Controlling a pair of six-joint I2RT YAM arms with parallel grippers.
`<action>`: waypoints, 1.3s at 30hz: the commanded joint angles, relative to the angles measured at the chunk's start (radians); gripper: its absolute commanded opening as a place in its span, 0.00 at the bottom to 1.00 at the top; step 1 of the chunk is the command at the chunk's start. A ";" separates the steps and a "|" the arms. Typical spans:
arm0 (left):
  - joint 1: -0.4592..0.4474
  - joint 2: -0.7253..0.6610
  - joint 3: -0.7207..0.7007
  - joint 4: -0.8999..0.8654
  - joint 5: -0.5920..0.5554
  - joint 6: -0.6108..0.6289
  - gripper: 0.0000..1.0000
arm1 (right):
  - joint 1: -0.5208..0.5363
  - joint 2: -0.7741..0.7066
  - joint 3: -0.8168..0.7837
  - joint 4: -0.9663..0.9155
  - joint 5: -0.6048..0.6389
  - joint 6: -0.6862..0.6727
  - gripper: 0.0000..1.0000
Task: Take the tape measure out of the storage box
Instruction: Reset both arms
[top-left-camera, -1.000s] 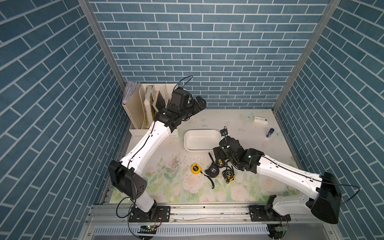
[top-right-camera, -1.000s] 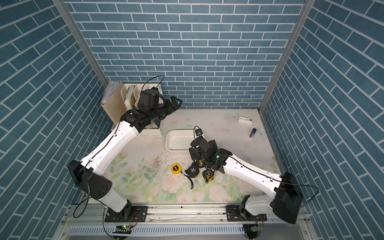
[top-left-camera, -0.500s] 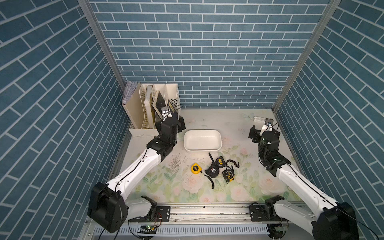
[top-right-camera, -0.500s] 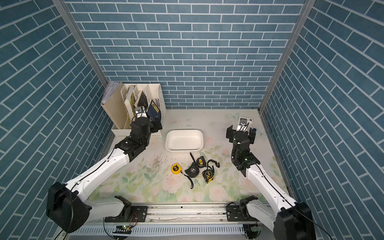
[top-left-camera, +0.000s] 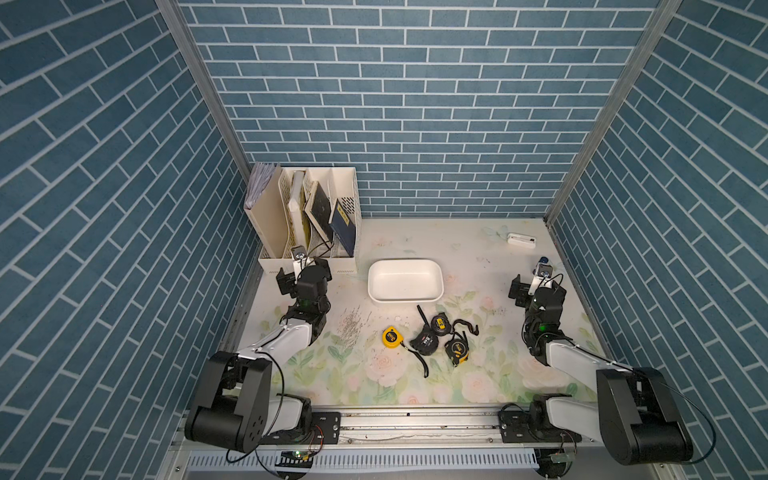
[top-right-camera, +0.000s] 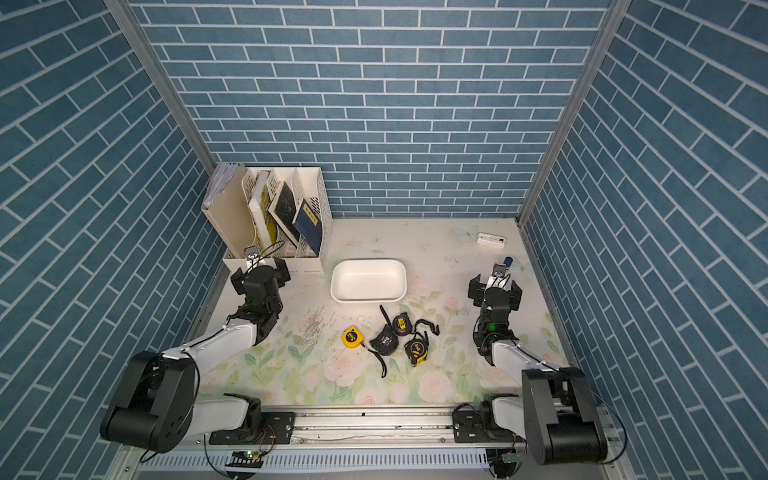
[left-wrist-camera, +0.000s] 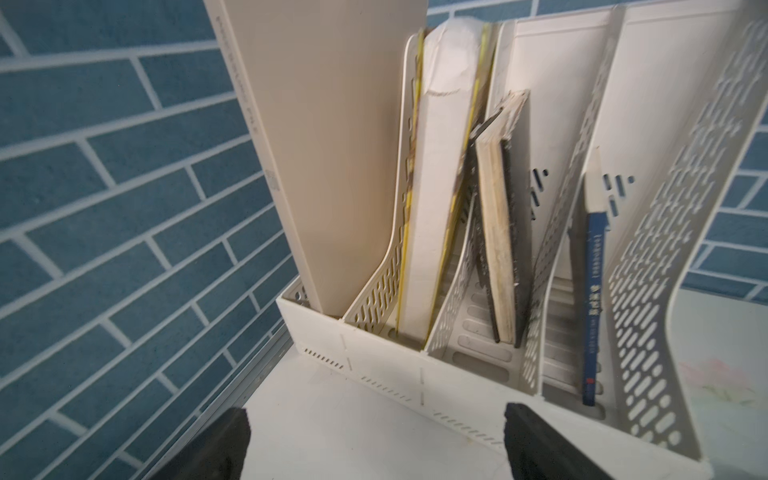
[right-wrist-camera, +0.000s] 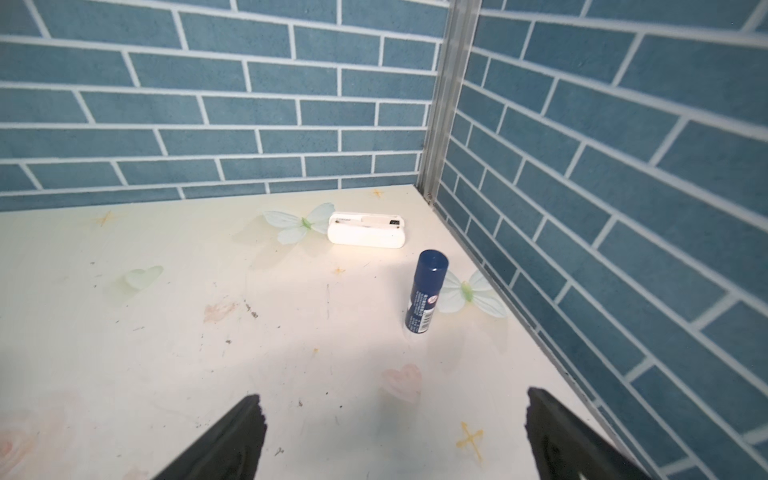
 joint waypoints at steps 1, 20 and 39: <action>0.055 0.019 -0.080 0.191 0.096 -0.004 1.00 | -0.006 0.103 -0.039 0.217 -0.087 -0.004 1.00; 0.102 0.059 -0.161 0.263 0.274 0.004 1.00 | -0.041 0.259 -0.090 0.477 -0.199 -0.050 0.99; 0.113 0.173 -0.296 0.607 0.354 0.042 1.00 | -0.041 0.261 -0.093 0.483 -0.197 -0.052 1.00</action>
